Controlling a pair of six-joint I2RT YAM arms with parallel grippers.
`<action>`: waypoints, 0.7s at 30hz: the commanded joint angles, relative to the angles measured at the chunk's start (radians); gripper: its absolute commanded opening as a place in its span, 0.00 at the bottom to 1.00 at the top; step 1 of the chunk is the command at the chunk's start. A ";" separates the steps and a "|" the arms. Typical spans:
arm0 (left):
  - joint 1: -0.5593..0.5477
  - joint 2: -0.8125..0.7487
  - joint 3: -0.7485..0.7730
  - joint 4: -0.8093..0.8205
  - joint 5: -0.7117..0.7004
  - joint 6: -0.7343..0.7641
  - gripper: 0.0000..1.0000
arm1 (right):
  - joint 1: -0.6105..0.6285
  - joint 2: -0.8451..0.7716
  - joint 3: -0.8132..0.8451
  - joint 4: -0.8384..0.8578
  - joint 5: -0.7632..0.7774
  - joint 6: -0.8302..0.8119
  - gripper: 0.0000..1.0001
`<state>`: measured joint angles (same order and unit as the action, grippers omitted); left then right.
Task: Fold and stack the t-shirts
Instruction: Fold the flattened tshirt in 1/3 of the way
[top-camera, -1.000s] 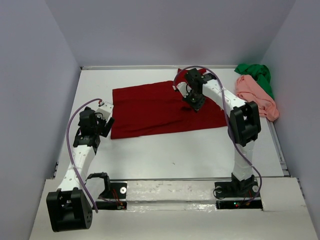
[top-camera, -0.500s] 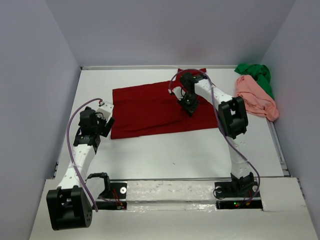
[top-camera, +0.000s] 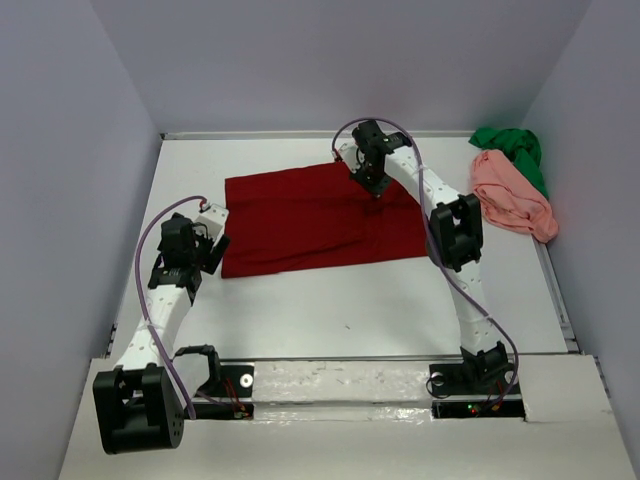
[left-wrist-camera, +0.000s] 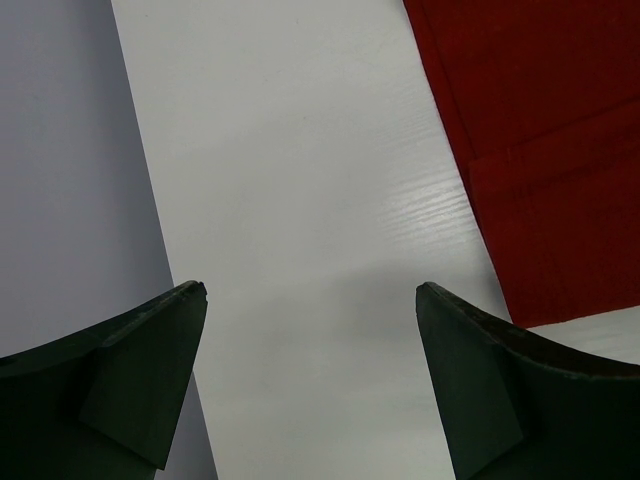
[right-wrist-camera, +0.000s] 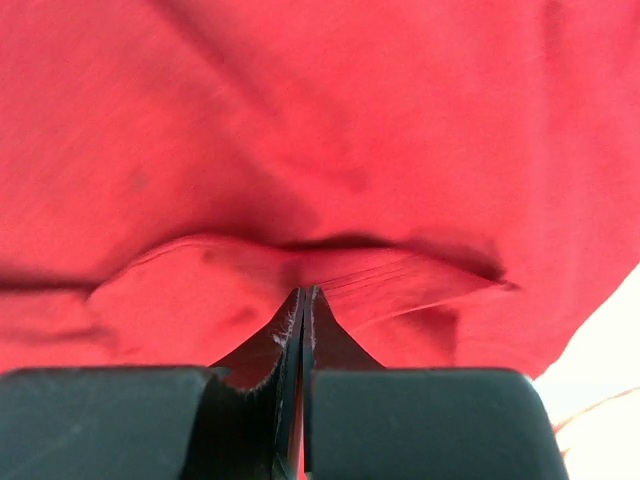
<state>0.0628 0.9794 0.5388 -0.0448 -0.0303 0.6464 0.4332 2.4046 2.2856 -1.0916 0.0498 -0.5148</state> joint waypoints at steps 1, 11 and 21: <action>0.005 -0.014 0.036 0.014 0.012 -0.004 0.99 | -0.004 -0.047 0.025 0.155 0.101 -0.024 0.00; 0.006 -0.085 0.050 -0.044 0.004 -0.001 0.99 | -0.004 -0.200 -0.132 0.277 0.099 -0.040 0.00; 0.006 -0.091 0.096 -0.217 0.213 0.070 0.99 | -0.004 -0.585 -0.619 0.369 0.180 0.036 0.36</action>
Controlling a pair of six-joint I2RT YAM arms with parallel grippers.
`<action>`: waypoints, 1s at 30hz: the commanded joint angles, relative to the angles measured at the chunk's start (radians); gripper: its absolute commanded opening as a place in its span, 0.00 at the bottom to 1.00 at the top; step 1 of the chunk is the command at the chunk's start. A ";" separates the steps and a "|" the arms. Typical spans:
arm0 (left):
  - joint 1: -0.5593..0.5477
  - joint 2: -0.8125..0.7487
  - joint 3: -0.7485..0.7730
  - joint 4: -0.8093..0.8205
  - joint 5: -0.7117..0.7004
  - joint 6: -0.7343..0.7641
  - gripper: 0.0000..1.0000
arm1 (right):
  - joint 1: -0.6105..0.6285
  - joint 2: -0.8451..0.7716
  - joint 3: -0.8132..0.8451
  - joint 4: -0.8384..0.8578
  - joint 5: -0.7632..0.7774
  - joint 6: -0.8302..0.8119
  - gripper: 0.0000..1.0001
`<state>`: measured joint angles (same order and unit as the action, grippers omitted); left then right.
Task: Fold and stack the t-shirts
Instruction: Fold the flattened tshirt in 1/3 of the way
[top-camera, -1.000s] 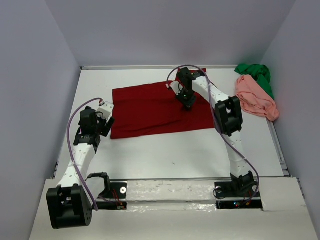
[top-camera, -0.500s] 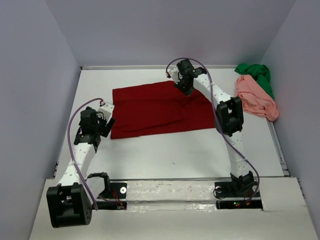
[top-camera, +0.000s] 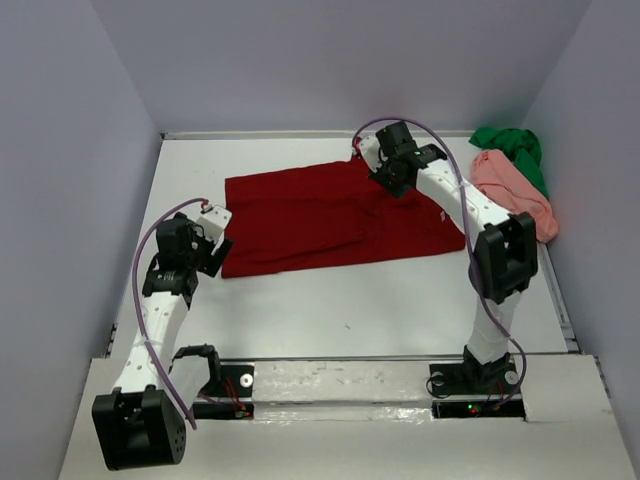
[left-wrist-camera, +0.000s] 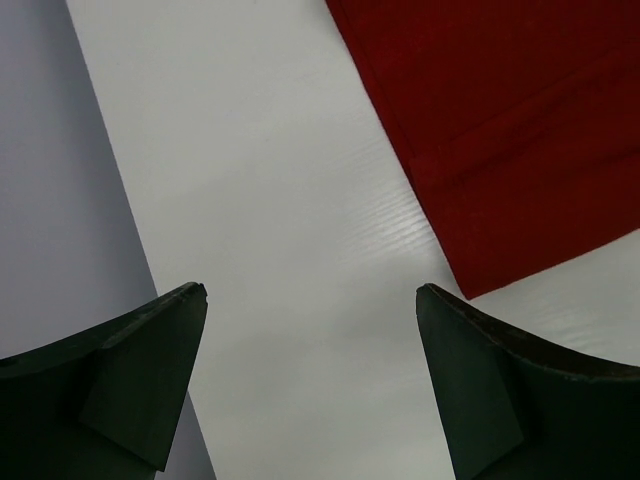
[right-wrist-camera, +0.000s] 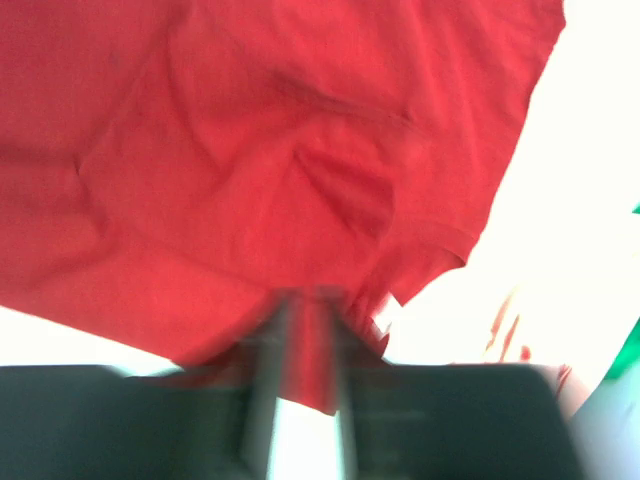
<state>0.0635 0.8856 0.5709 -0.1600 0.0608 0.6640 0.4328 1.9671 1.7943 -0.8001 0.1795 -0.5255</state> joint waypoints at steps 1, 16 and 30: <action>0.006 0.004 0.076 -0.124 0.152 0.083 0.99 | -0.003 -0.181 -0.180 0.091 0.051 0.059 0.43; 0.004 0.090 -0.003 -0.107 0.191 0.195 0.99 | -0.023 -0.320 -0.546 0.125 -0.054 0.180 0.00; 0.004 0.314 0.061 0.005 0.234 0.174 0.99 | -0.106 -0.019 -0.408 0.078 0.037 0.225 0.00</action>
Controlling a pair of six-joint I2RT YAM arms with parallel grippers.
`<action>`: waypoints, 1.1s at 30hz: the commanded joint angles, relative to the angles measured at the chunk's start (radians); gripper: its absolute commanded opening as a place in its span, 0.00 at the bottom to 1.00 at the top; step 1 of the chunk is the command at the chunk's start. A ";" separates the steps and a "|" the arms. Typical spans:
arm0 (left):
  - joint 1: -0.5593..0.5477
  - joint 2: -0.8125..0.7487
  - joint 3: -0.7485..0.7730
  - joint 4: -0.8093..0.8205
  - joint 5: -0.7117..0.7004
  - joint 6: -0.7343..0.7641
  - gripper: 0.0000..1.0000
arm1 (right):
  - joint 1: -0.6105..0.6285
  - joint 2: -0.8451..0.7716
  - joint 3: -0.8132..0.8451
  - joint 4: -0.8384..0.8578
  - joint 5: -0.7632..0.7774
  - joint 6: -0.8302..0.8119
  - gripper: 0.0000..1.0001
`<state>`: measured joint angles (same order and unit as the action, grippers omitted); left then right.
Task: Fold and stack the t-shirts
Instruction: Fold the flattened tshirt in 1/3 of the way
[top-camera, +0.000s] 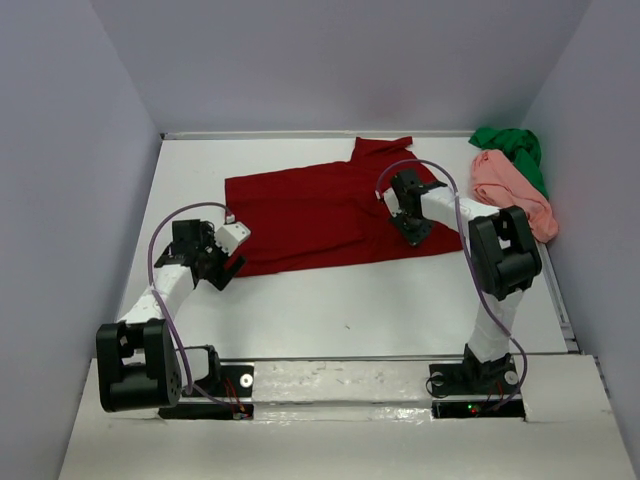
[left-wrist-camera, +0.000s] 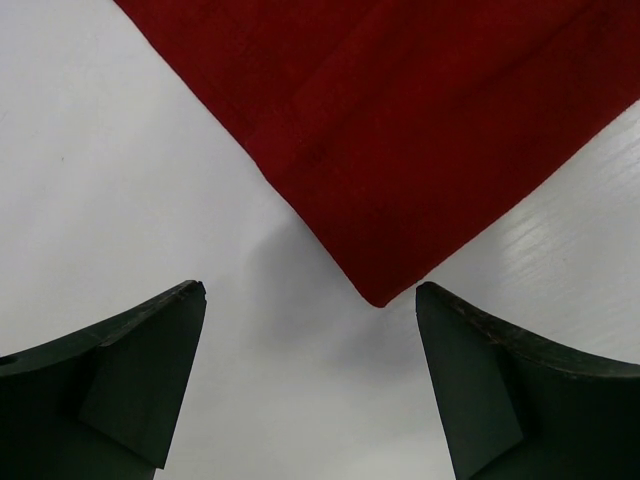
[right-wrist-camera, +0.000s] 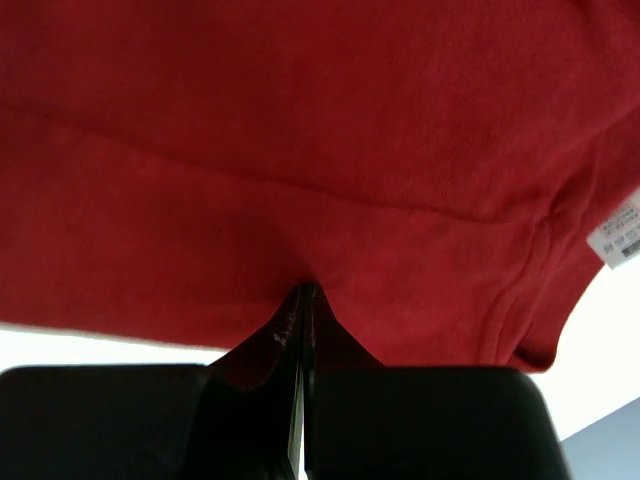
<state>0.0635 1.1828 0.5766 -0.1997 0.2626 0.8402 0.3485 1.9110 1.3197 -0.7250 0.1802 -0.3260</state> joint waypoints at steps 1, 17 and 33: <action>0.005 0.020 0.057 0.046 0.032 -0.006 0.99 | -0.022 0.046 0.070 -0.001 0.038 0.027 0.00; 0.004 -0.020 0.049 0.060 0.043 -0.001 0.99 | -0.031 0.092 0.041 -0.024 0.059 0.033 0.00; 0.004 0.152 0.152 -0.004 0.171 0.013 0.82 | -0.031 0.105 0.044 -0.034 0.079 0.030 0.00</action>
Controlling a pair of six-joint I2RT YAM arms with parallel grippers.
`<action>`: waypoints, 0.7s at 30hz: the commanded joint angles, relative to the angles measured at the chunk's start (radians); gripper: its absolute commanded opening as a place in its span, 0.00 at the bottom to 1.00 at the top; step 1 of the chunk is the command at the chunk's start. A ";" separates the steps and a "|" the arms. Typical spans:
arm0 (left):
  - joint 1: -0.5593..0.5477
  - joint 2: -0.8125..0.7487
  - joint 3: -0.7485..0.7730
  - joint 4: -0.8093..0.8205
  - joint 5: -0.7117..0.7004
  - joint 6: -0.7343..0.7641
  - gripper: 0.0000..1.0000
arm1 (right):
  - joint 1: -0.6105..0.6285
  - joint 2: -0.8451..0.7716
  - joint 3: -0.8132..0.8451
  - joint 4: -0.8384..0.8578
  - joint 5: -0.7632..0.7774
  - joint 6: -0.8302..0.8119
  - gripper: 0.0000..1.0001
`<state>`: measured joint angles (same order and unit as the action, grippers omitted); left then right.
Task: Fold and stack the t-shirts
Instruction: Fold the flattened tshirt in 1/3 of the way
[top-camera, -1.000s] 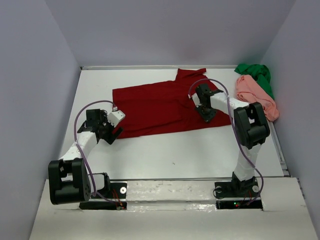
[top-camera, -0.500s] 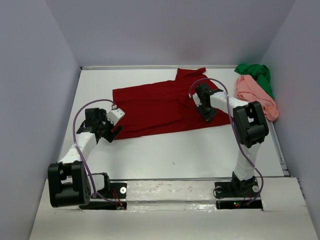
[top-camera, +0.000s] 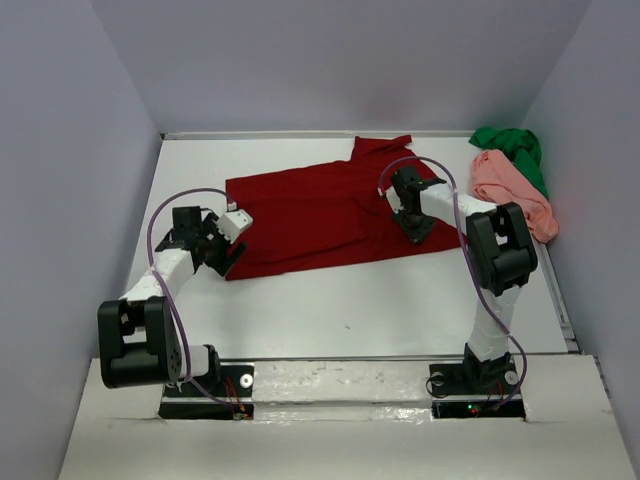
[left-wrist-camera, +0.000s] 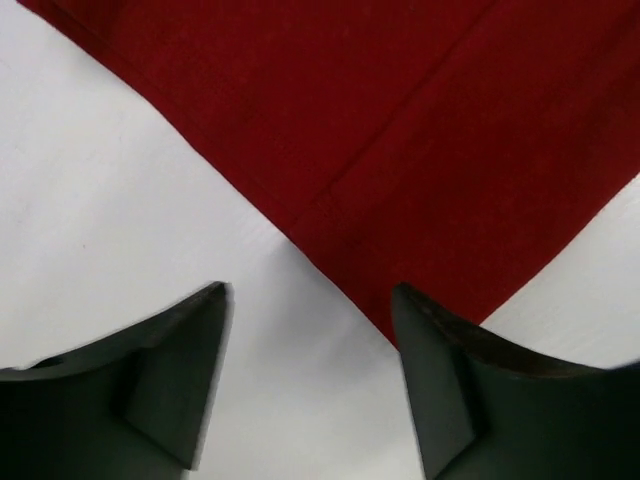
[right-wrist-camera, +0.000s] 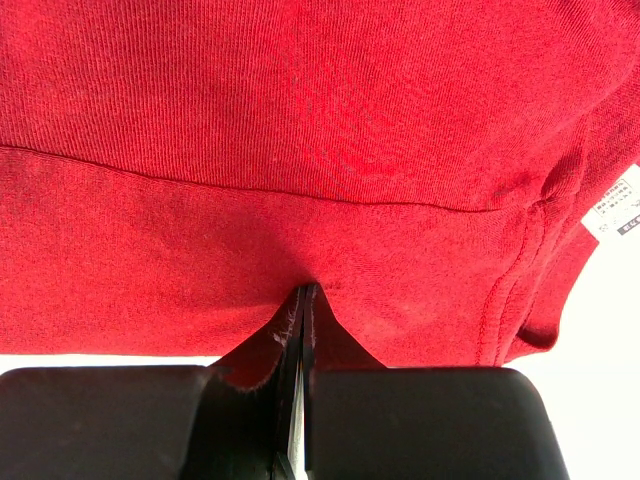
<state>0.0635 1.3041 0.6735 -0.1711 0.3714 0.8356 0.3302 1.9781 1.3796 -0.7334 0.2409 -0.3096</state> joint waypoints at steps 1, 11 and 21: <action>0.004 0.041 0.067 -0.045 0.070 0.020 0.74 | -0.013 0.038 -0.016 -0.026 0.017 0.015 0.00; 0.004 0.144 0.166 -0.178 0.133 0.072 0.00 | -0.013 0.042 -0.011 -0.027 0.031 0.017 0.00; 0.002 0.224 0.245 -0.341 0.217 0.203 0.00 | -0.013 0.048 -0.007 -0.031 0.040 0.017 0.00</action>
<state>0.0635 1.4883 0.8692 -0.4049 0.5095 0.9688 0.3302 1.9835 1.3796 -0.7349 0.2729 -0.3096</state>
